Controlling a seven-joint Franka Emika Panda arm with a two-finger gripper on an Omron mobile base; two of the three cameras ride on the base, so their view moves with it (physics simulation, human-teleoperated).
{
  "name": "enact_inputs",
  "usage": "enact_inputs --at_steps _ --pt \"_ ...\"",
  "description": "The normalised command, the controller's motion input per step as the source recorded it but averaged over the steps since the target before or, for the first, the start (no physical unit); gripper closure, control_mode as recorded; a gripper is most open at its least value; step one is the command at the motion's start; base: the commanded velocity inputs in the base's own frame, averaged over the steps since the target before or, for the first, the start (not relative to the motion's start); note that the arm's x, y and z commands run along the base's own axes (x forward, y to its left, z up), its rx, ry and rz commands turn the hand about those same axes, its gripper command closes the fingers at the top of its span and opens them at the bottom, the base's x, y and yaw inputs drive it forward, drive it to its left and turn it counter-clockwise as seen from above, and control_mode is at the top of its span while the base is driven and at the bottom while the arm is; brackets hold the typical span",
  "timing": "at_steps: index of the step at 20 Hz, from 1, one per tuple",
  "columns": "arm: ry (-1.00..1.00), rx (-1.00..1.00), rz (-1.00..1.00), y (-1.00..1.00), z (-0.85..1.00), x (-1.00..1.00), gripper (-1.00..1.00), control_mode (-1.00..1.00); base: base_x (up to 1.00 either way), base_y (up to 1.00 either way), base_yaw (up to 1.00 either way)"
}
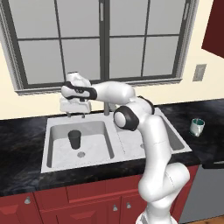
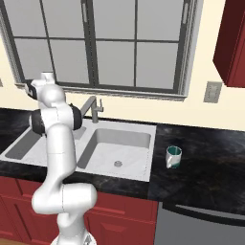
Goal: Move any existing items from the left basin to the right basin for drying. Then move the mug from the counter to the left basin of the sink for washing.
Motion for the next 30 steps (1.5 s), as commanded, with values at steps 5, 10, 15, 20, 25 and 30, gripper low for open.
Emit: enact_inputs --at_steps 5,10,15,20,25,30 --pt "0.0 0.0 -0.03 0.0 -0.14 -0.18 -1.0 -1.0 0.0 0.0 0.0" --pt "0.0 0.0 -0.04 0.0 -0.11 -0.34 -1.0 -1.0 0.0 0.0 0.0" --pt "0.0 0.0 -0.04 0.0 -0.08 -0.31 -1.0 -1.0 0.0 0.0 0.0" --pt "0.0 0.0 -0.06 0.0 -0.09 -0.22 -1.0 -1.0 0.0 0.0 0.0" --pt "-0.01 0.0 -0.05 -0.03 -0.03 -0.16 -1.0 -1.0 0.0 0.0 0.0" --pt "-0.05 -0.01 -0.02 -0.1 -0.07 -0.02 -1.0 -1.0 0.0 0.0 0.0"
